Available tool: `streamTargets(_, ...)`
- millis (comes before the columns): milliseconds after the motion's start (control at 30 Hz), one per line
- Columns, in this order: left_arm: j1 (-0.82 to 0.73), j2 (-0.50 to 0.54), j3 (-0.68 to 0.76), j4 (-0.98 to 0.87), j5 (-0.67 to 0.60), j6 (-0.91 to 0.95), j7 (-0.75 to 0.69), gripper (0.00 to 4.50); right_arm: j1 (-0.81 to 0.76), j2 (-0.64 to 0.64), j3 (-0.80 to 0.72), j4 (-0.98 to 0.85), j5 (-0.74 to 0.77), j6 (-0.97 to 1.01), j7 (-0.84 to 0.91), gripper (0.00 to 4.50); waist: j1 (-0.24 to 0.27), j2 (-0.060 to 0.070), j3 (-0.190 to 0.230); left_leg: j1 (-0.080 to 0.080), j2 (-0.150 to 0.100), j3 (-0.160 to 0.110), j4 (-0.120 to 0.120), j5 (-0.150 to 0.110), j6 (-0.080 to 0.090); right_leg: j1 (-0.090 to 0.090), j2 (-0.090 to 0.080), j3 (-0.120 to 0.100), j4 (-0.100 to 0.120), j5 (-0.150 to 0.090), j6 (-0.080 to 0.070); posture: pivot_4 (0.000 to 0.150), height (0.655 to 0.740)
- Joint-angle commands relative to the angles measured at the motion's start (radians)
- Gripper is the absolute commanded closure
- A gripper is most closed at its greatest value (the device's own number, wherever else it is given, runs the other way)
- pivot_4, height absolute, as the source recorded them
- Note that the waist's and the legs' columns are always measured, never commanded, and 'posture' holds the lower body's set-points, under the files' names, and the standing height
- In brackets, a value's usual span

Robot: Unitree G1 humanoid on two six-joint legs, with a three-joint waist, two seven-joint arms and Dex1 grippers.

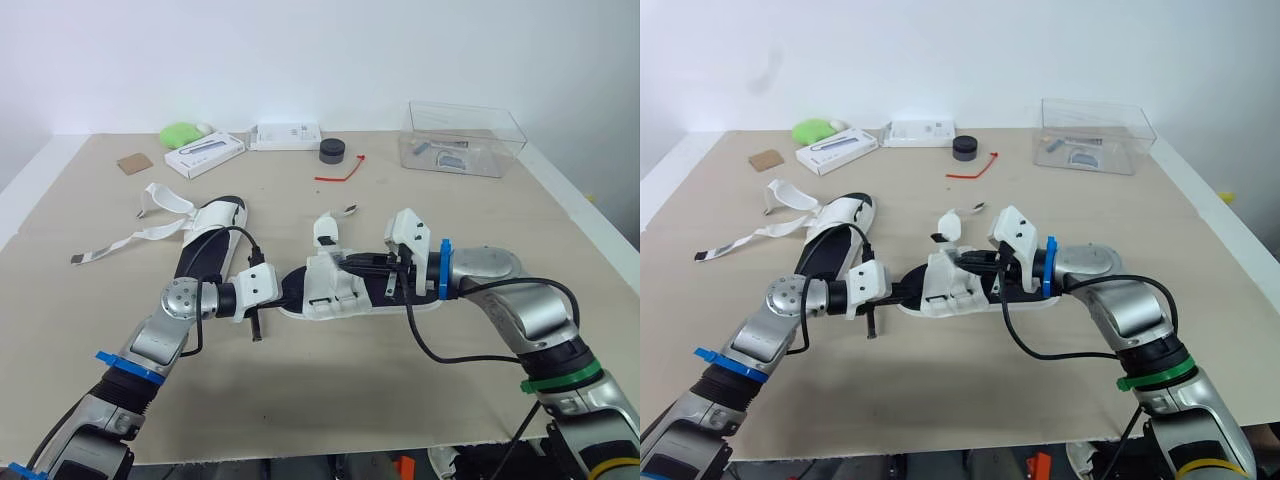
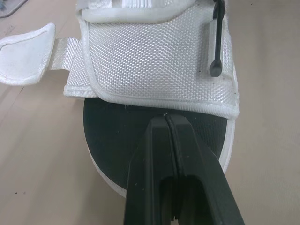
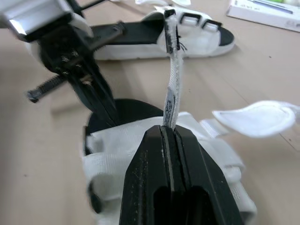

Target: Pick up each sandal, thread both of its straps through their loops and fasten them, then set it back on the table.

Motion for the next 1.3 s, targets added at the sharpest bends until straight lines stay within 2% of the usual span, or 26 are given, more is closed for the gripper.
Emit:
streamTargets(33, 0.024, 0.016, -0.02, 0.028, 0.031, 0.024, -0.011, 4.5, -0.045, 0.012, -0.055, 0.04, -0.032, -0.03, 0.015, 4.49, 0.0, 0.0, 0.0, 0.0, 0.0, 0.0, 0.0, 0.0, 0.0, 0.0, 0.0, 0.0, 0.0, 0.0, 0.0, 0.15, 0.74)
streamTargets(467, 0.031, 0.022, -0.017, 0.02, 0.03, 0.032, -0.011, 4.5, -0.041, 0.06, -0.071, 0.072, -0.059, 0.069, 0.017, 4.49, -0.001, 0.0, 0.0, 0.0, 0.0, 0.0, 0.0, 0.0, 0.0, 0.0, 0.0, 0.0, 0.0, 0.0, 0.0, 0.15, 0.74)
streamTargets(533, 0.031, 0.023, -0.017, 0.02, 0.03, 0.032, -0.012, 4.5, -0.043, 0.06, -0.076, 0.079, -0.069, 0.069, 0.014, 3.8, -0.002, 0.0, 0.0, 0.0, 0.0, 0.0, 0.0, 0.0, 0.0, 0.0, 0.0, 0.0, 0.0, 0.0, 0.0, 0.15, 0.74)
streamTargets(567, 0.031, 0.024, -0.017, 0.02, 0.03, 0.032, -0.012, 4.5, -0.045, 0.062, -0.082, 0.081, -0.069, 0.074, 0.011, 3.6, -0.002, 0.0, 0.0, 0.0, 0.0, 0.0, 0.0, 0.0, 0.0, 0.0, 0.0, 0.0, 0.0, 0.0, 0.0, 0.15, 0.74)
streamTargets(600, 0.031, 0.024, -0.017, 0.02, 0.03, 0.033, -0.012, 4.5, -0.046, 0.064, -0.087, 0.081, -0.068, 0.079, 0.008, 2.96, -0.002, 0.0, 0.0, 0.0, 0.0, 0.0, 0.0, 0.0, 0.0, 0.0, 0.0, 0.0, 0.0, 0.0, 0.0, 0.15, 0.74)
streamTargets(633, 0.031, 0.024, -0.016, 0.02, 0.03, 0.033, -0.012, 4.5, -0.048, 0.064, -0.09, 0.078, -0.081, 0.057, 0.003, 2.71, -0.002, 0.0, 0.0, 0.0, 0.0, 0.0, 0.0, 0.0, 0.0, -0.001, 0.0, 0.0, 0.0, 0.0, 0.0, 0.15, 0.74)
streamTargets(767, 0.03, 0.024, -0.016, 0.022, 0.03, 0.032, -0.012, 4.5, -0.061, 0.063, -0.1, 0.063, -0.127, -0.008, -0.009, 0.9, -0.002, 0.0, 0.0, -0.001, 0.0, 0.0, -0.001, 0.0, 0.0, -0.001, 0.0, 0.0, 0.0, 0.0, 0.0, 0.15, 0.74)
streamTargets(933, 0.028, 0.023, -0.017, 0.026, 0.032, 0.029, -0.014, 4.5, -0.156, 0.1, -0.133, 0.059, -0.119, -0.021, -0.025, 0.9, -0.007, 0.001, 0.001, -0.002, 0.0, 0.001, -0.001, 0.0, 0.0, -0.004, 0.0, 0.001, 0.0, 0.0, 0.001, 0.15, 0.74)
streamTargets(1000, 0.025, 0.02, -0.018, 0.03, 0.032, 0.025, -0.016, 4.5, -0.187, 0.125, -0.134, 0.066, -0.114, -0.021, -0.023, 1.45, -0.007, 0.001, 0.001, -0.002, 0.0, 0.001, 0.0, 0.0, 0.0, -0.003, 0.0, 0.001, 0.0, 0.001, 0.001, 0.15, 0.74)
streamTargets(1100, 0.02, 0.017, -0.022, 0.036, 0.032, 0.019, -0.019, 4.5, -0.196, 0.148, -0.101, 0.09, -0.141, -0.036, 0.003, 2.61, -0.007, 0.001, 0.0, -0.002, 0.001, 0.0, -0.001, 0.0, 0.0, -0.003, 0.0, 0.0, 0.0, 0.001, 0.001, 0.15, 0.74)
streamTargets(1200, 0.018, 0.014, -0.022, 0.037, 0.033, 0.017, -0.018, 4.5, -0.197, 0.155, -0.084, 0.113, -0.156, -0.016, 0.018, 4.2, -0.007, 0.001, 0.0, -0.004, 0.0, 0.001, -0.001, 0.0, 0.0, -0.005, 0.0, 0.0, 0.0, 0.001, 0.002, 0.15, 0.74)
streamTargets(1233, 0.018, 0.014, -0.021, 0.036, 0.032, 0.016, -0.018, 4.5, -0.195, 0.157, -0.076, 0.125, -0.159, -0.007, 0.026, 4.47, -0.007, 0.001, 0.0, -0.005, 0.0, 0.001, -0.001, 0.0, 0.0, -0.006, 0.0, 0.0, 0.0, 0.002, 0.003, 0.15, 0.74)
streamTargets(1300, 0.019, 0.014, -0.021, 0.036, 0.033, 0.015, -0.018, 4.5, -0.19, 0.154, -0.058, 0.146, -0.171, 0.004, 0.043, 4.47, -0.007, 0.001, 0.0, -0.006, 0.0, 0.001, -0.001, 0.0, 0.0, -0.007, -0.001, 0.0, 0.0, 0.002, 0.003, 0.15, 0.74)
